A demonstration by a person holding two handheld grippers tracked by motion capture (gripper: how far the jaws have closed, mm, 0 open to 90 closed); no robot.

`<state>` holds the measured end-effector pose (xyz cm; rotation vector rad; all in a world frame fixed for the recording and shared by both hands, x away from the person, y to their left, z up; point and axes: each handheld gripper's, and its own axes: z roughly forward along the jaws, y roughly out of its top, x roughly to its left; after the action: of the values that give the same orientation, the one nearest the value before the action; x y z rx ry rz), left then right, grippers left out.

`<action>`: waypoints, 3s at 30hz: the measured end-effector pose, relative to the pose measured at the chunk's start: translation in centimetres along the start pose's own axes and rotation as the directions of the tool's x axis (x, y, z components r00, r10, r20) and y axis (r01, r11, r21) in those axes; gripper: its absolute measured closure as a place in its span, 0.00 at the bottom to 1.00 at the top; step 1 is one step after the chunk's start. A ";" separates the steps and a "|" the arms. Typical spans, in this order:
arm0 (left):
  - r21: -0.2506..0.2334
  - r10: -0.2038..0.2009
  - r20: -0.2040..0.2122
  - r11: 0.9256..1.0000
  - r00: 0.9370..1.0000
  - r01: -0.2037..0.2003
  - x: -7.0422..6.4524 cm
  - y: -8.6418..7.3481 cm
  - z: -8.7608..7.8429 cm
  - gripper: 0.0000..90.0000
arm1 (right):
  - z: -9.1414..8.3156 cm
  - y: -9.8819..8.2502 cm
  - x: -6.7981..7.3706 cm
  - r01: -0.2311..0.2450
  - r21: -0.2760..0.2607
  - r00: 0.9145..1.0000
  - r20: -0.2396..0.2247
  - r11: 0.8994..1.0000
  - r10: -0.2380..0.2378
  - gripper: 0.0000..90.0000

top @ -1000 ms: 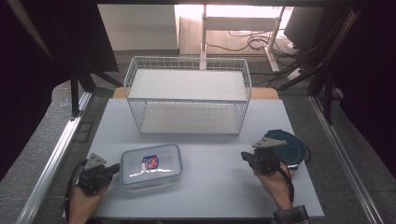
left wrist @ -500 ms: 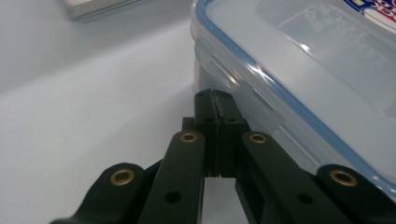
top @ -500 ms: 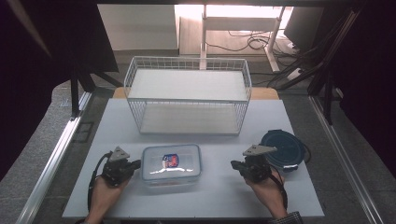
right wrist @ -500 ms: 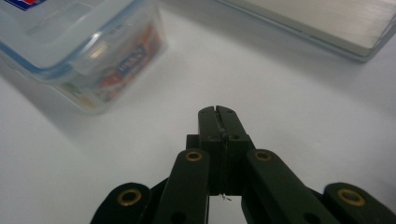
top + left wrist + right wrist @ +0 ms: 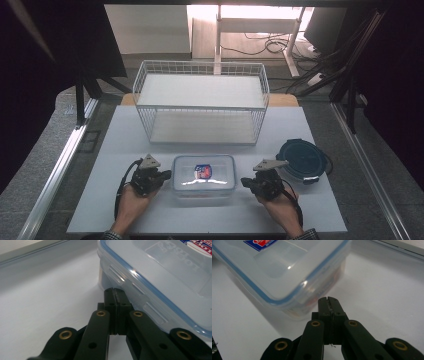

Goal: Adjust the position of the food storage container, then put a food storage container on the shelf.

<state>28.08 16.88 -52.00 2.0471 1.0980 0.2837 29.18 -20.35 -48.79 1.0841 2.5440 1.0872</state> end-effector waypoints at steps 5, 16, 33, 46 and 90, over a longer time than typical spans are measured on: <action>0.001 0.018 0.006 1.000 1.000 -0.018 -0.4 0.3 0.4 1.00 | -0.2 -0.2 -0.3 -0.010 0.008 1.000 0.013 1.000 0.010 0.99; -0.031 0.044 -0.027 0.998 0.999 -0.045 0.3 -0.7 -1.9 0.47 | -1.6 -0.8 -1.1 -0.007 -0.059 0.999 0.049 0.998 0.010 0.76; -0.073 0.137 -0.001 0.988 0.991 -0.137 -0.9 -3.7 -4.0 0.00 | -1.8 -2.7 -1.1 0.018 -0.130 1.000 -0.018 0.991 -0.020 0.06; -0.110 0.055 0.068 0.993 0.996 -0.047 -0.1 -3.4 -4.2 0.05 | -1.5 -2.4 -0.8 0.048 -0.165 0.998 -0.029 0.985 -0.053 0.03; 0.070 -0.045 0.399 0.997 0.916 0.018 0.7 2.2 1.0 0.13 | 2.7 3.0 -2.3 -0.184 0.084 0.938 -0.282 0.979 0.201 0.23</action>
<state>30.36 16.25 -51.19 2.0230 0.8905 -0.1880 33.63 -19.02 -48.99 1.2994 2.7506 1.3179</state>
